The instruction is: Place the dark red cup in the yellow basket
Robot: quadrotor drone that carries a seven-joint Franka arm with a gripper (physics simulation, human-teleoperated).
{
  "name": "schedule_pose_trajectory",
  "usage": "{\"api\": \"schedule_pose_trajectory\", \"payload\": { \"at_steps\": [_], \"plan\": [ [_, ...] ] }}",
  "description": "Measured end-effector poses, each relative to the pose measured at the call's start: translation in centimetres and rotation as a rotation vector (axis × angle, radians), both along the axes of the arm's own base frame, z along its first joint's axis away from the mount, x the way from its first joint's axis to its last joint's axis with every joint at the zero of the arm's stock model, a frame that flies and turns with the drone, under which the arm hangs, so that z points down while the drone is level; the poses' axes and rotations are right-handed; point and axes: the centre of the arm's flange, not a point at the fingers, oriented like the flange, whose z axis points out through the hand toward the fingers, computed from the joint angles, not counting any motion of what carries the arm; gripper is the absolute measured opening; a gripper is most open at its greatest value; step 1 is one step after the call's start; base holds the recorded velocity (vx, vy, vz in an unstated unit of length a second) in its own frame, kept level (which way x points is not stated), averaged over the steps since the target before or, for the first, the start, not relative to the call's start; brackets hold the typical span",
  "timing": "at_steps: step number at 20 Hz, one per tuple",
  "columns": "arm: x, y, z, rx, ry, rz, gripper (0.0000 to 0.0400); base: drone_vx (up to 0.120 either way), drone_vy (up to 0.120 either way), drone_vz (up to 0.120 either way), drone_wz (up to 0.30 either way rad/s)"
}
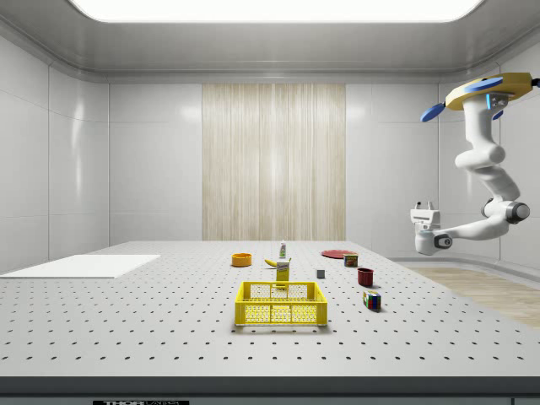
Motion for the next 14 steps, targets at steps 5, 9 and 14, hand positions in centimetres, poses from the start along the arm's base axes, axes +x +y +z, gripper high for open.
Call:
{"api": "schedule_pose_trajectory", "payload": {
  "at_steps": [5, 9, 14],
  "plan": [
    [-0.02, 0.0, 0.14, 0.0, -0.004, 0.0, 0.04, 0.12, 0.0, 0.0, 0.0],
    [-0.05, 0.01, 0.18, -0.001, -0.007, 0.0, 0.04, 0.12, 0.0, 0.0, 0.0],
    [-0.08, 0.01, 0.2, -0.001, -0.011, 0.0, 0.04, 0.12, 0.0, 0.0, 0.0]
  ]
}}
